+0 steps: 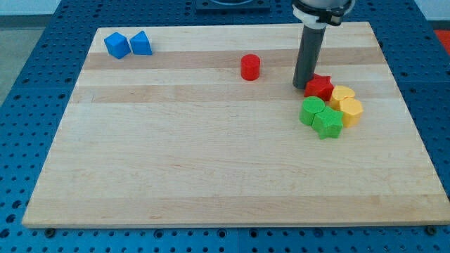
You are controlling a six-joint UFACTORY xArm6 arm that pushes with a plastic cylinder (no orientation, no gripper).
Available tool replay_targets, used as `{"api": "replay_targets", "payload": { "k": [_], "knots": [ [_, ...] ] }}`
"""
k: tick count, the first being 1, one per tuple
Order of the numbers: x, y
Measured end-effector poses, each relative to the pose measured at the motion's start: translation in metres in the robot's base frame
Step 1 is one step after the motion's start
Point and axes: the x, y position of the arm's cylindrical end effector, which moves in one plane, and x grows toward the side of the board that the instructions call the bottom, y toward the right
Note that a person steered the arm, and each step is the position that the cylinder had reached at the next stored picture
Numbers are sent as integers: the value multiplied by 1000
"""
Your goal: Point your arm at the red circle
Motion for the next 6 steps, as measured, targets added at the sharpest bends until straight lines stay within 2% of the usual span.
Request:
{"api": "replay_targets", "payload": {
  "k": [2,3,5,6],
  "knots": [
    [-67,-1],
    [-85,-26],
    [-85,-107],
    [-70,-132]
  ]
}}
